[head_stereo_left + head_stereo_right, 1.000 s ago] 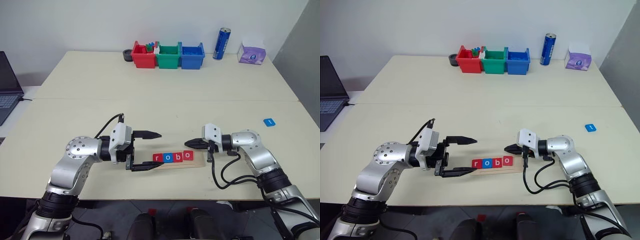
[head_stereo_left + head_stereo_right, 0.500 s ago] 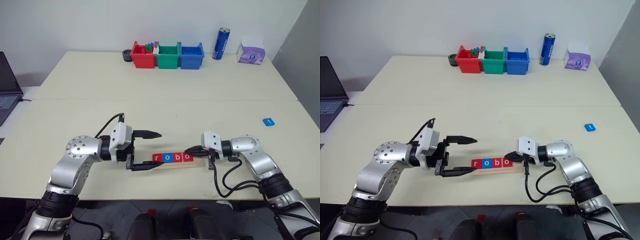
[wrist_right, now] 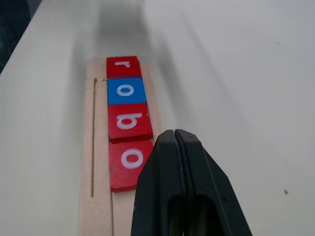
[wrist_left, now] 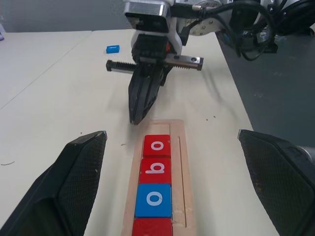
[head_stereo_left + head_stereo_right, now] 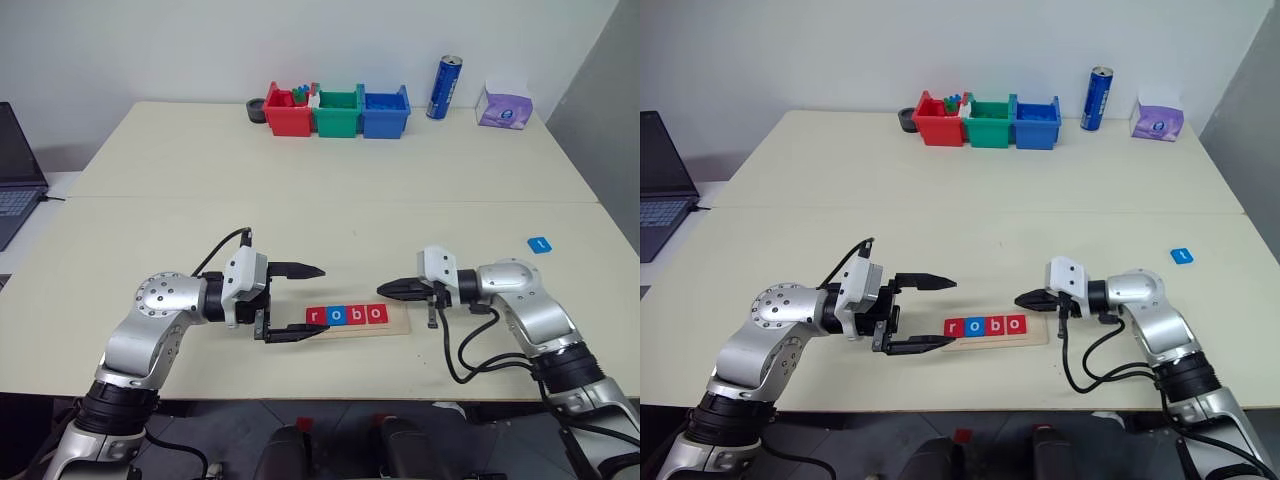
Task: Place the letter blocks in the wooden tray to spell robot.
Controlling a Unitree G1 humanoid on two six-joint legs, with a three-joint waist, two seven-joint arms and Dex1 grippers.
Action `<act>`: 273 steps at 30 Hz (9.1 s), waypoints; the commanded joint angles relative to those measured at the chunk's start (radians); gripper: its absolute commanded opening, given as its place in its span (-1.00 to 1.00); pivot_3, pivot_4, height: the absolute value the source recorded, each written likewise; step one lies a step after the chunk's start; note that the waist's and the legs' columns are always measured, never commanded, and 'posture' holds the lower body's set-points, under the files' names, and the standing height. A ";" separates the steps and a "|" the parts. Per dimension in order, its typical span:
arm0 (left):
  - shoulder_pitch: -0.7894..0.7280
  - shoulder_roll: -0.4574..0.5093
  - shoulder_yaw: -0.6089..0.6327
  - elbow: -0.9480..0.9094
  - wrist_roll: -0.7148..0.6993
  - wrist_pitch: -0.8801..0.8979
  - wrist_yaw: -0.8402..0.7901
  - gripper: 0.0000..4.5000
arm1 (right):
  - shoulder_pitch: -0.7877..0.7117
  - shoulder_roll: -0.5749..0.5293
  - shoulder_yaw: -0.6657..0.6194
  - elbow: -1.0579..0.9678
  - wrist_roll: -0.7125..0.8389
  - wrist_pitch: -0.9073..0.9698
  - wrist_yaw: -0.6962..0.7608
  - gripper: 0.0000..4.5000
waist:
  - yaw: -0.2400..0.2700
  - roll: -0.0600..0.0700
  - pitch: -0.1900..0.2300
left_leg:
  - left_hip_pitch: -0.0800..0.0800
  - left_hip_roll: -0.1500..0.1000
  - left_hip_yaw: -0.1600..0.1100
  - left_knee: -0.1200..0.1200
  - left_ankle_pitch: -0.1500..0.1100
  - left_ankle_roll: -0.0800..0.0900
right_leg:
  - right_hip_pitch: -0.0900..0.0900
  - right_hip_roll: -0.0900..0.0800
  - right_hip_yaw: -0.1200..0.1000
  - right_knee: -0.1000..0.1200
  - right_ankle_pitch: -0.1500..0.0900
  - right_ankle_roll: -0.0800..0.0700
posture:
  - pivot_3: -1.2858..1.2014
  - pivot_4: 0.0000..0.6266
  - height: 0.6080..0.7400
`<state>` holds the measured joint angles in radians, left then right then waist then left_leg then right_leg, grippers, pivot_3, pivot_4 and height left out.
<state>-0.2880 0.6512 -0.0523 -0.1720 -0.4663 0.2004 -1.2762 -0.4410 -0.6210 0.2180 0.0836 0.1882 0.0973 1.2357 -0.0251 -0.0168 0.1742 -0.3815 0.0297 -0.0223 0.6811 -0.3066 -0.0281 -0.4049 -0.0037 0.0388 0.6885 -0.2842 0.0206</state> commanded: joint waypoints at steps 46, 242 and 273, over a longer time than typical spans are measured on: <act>0.003 0.005 0.006 -0.021 -0.010 -0.024 -0.004 1.00 | 0.019 -0.050 -0.040 -0.064 0.004 -0.003 0.028 -0.98 | -0.004 0.000 0.000 | 0.001 0.000 0.000 0.000 0.000 0.000 | 0.000 0.000 0.001 0.001 0.000 0.000 | 0.03 -0.52 1.00; 0.009 -0.114 -0.114 -0.120 0.002 -0.004 0.120 1.00 | 0.087 -0.116 -0.117 0.224 0.029 -0.091 0.080 0.99 | -0.004 0.002 -0.005 | 0.000 0.000 0.001 -0.002 -0.001 0.002 | 0.001 0.001 0.002 -0.006 0.000 0.000 | 0.03 -0.52 1.00; -0.024 0.024 0.015 0.009 -0.026 -0.058 -0.019 1.00 | -0.040 -0.005 -0.031 -0.050 0.088 0.119 0.078 -0.35 | 0.000 0.003 -0.005 | -0.001 0.000 0.000 -0.001 -0.001 0.002 | 0.001 0.000 0.001 -0.005 0.000 0.000 | 0.03 -0.52 1.00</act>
<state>-0.2957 0.6723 -0.0531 -0.1572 -0.4878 0.1676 -1.2820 -0.4584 -0.6236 0.1856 0.0397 0.2750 0.2255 1.3052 -0.0252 -0.0143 0.1693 -0.3823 0.0299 -0.0220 0.6799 -0.3075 -0.0263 -0.4041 -0.0039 0.0391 0.6825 -0.2839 0.0208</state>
